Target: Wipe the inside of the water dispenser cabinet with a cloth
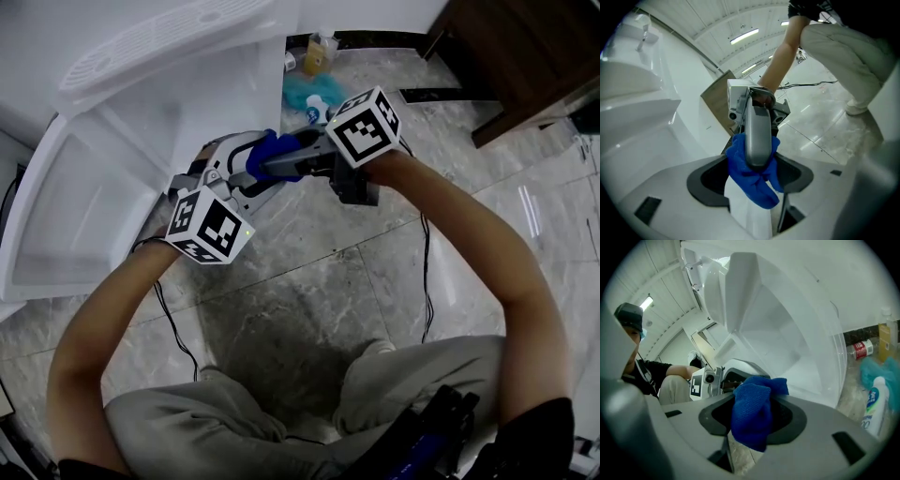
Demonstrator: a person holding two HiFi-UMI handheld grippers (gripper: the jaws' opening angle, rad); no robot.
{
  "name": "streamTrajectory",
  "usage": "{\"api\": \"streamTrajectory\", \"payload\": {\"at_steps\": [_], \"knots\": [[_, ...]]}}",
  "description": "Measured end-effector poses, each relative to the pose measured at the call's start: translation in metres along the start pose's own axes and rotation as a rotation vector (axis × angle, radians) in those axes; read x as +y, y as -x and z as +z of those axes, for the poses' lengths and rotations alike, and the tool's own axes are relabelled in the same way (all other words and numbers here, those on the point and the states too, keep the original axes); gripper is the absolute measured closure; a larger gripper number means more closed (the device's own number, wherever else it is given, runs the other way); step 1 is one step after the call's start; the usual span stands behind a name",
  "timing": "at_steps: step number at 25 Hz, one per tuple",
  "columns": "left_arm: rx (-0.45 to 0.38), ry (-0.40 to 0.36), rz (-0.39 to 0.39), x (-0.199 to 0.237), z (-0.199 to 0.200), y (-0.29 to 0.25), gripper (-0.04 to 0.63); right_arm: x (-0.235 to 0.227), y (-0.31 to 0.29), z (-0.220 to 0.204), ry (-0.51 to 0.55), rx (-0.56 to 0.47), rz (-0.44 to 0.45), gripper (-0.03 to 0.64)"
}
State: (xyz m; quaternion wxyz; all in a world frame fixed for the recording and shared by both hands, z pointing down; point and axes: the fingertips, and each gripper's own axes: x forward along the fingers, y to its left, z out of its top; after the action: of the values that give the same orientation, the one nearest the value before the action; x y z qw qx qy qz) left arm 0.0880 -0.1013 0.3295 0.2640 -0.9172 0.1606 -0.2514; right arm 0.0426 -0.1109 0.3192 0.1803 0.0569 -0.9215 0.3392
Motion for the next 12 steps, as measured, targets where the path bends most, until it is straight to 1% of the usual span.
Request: {"api": "streamTrajectory", "payload": {"at_steps": [2, 3, 4, 7, 10, 12], "knots": [[0.002, -0.063, -0.014, -0.005, 0.007, -0.001, 0.307, 0.006, -0.001, -0.004, 0.01, 0.024, 0.014, 0.466], [0.006, -0.078, -0.02, -0.007, 0.01, -0.002, 0.305, 0.008, 0.0, -0.006, 0.015, 0.033, 0.017, 0.466], [0.01, -0.076, -0.027, -0.008, 0.011, -0.003, 0.305, 0.009, 0.0, -0.007, 0.017, 0.038, 0.02, 0.466], [0.01, -0.038, -0.049, -0.011, 0.016, -0.004, 0.309, 0.013, 0.005, -0.01, 0.009, 0.037, 0.038, 0.466], [0.021, -0.063, -0.06, -0.013, 0.02, -0.003, 0.373, 0.017, 0.01, -0.01, 0.019, 0.035, 0.054, 0.448], [0.025, -0.058, -0.069, -0.014, 0.021, -0.002, 0.399, 0.019, 0.012, -0.012, 0.023, 0.042, 0.065, 0.428]]}}
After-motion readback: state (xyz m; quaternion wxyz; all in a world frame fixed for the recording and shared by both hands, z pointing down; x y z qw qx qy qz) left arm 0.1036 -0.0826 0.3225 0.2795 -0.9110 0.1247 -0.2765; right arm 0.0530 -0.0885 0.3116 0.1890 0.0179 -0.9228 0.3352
